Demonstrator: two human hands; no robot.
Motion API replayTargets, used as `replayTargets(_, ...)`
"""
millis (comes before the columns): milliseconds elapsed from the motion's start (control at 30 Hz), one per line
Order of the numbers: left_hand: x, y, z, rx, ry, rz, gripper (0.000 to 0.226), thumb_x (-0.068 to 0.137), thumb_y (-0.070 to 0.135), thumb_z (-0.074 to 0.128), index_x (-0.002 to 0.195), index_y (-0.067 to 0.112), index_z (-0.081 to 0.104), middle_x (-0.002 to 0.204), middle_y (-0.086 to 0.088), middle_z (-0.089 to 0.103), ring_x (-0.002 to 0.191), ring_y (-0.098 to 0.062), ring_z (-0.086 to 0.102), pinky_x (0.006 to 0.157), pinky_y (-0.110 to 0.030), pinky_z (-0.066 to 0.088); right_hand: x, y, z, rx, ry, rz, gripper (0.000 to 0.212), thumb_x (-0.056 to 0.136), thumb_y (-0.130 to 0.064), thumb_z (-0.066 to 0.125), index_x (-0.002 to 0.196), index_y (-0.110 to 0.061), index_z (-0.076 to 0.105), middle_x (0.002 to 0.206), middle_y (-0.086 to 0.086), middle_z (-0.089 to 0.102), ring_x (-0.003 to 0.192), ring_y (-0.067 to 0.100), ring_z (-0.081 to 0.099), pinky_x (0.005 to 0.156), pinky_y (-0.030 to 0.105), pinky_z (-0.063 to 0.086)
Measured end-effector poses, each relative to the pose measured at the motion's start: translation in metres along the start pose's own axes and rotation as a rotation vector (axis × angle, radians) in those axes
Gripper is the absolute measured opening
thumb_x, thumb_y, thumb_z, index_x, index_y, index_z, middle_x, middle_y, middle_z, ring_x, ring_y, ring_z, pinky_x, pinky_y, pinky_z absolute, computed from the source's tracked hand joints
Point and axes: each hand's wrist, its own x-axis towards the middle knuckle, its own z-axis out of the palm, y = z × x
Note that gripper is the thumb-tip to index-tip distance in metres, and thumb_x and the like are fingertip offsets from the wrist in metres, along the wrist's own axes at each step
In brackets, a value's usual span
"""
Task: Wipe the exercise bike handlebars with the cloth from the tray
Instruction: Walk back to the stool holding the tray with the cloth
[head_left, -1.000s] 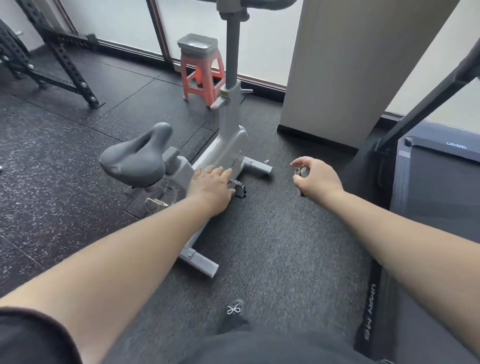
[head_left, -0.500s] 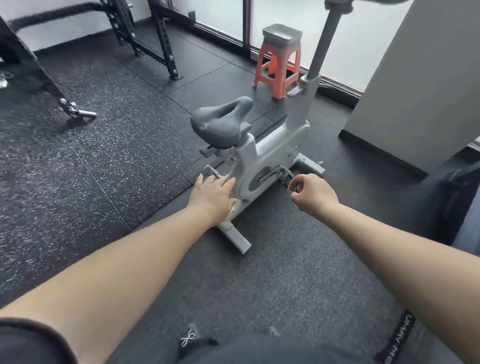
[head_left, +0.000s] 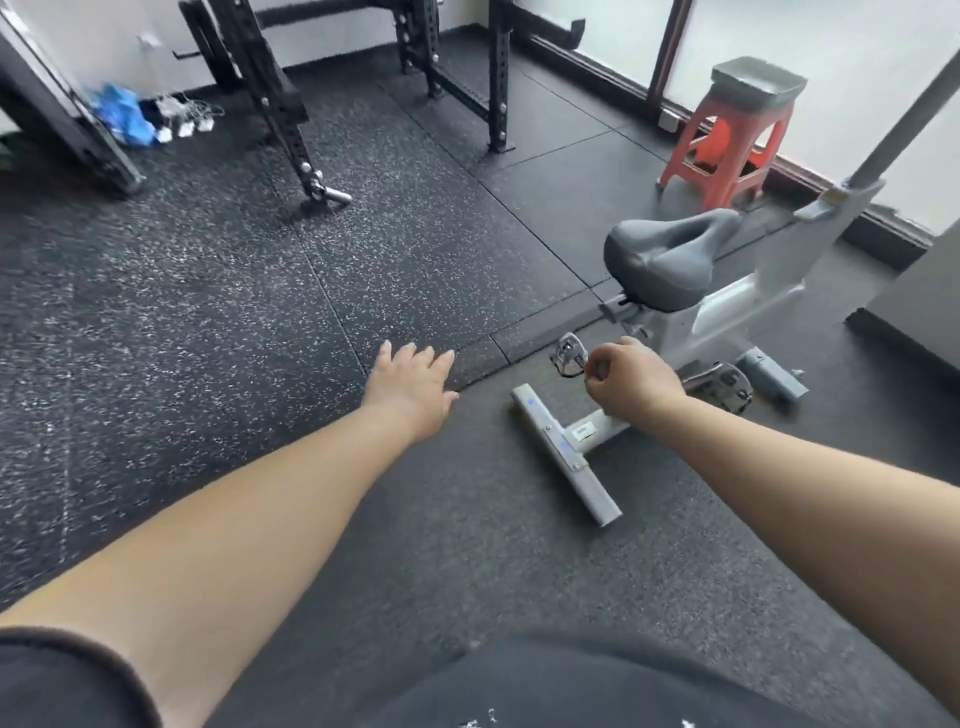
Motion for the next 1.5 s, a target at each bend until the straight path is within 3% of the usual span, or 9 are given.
replayTargets(200, 0.013, -0.076, 0.009, -0.032, 0.018, -0.068, 0.062, 0.098, 0.048, 0.031, 0.151, 0.023, 0.014, 0.157, -0.006, 0.022, 0.145, -0.028, 0.017, 0.119, -0.05, 0.007, 0.041, -0.069, 0.022, -0.07, -0.031, -0.091, 0.015, 0.079, -0.039, 0.067, 0.081, -0.025, 0.061, 0.1, -0.001, 0.049, 0.084, 0.021, 0.056, 0.074, 0.029, 0.046)
replayTargets(300, 0.035, -0.099, 0.008, -0.05, 0.033, -0.091, 0.062, 0.097, 0.049, 0.031, 0.151, 0.023, 0.013, 0.158, -0.006, 0.02, 0.145, -0.028, 0.017, 0.119, -0.049, 0.008, 0.071, -0.089, 0.028, -0.091, -0.036, -0.119, 0.005, 0.079, -0.03, 0.062, 0.078, -0.032, 0.057, 0.102, -0.002, 0.05, 0.086, 0.021, 0.057, 0.071, 0.027, 0.043)
replayTargets(533, 0.126, -0.135, -0.017, -0.013, 0.035, -0.045, 0.064, 0.098, 0.05, 0.029, 0.152, 0.021, 0.01, 0.159, -0.005, 0.014, 0.146, -0.027, 0.012, 0.119, -0.049, 0.005, 0.174, -0.116, 0.034, -0.107, -0.029, -0.136, 0.01, 0.077, -0.022, 0.057, 0.081, -0.03, 0.061, 0.104, 0.002, 0.053, 0.088, 0.026, 0.06, 0.078, 0.033, 0.052)
replayTargets(1033, 0.348, -0.212, -0.064, 0.028, 0.009, -0.016, 0.065, 0.097, 0.053, 0.025, 0.151, 0.02, 0.013, 0.158, -0.002, 0.019, 0.146, -0.025, 0.012, 0.119, -0.049, 0.005, 0.393, -0.127, 0.001, -0.097, -0.021, 0.009, 0.019, 0.082, -0.024, 0.056, 0.098, -0.029, 0.066, 0.106, 0.002, 0.052, 0.092, 0.026, 0.06, 0.075, 0.029, 0.043)
replayTargets(1500, 0.572, -0.267, -0.095, 0.167, 0.051, 0.285, 0.065, 0.097, 0.052, 0.024, 0.151, 0.018, 0.012, 0.158, -0.002, 0.019, 0.146, -0.026, 0.014, 0.118, -0.049, 0.008, 0.542, -0.13, -0.001, -0.022, 0.09, 0.301, 0.017, 0.082, -0.027, 0.056, 0.095, -0.028, 0.066, 0.107, 0.003, 0.055, 0.088, 0.024, 0.059, 0.079, 0.03, 0.048)
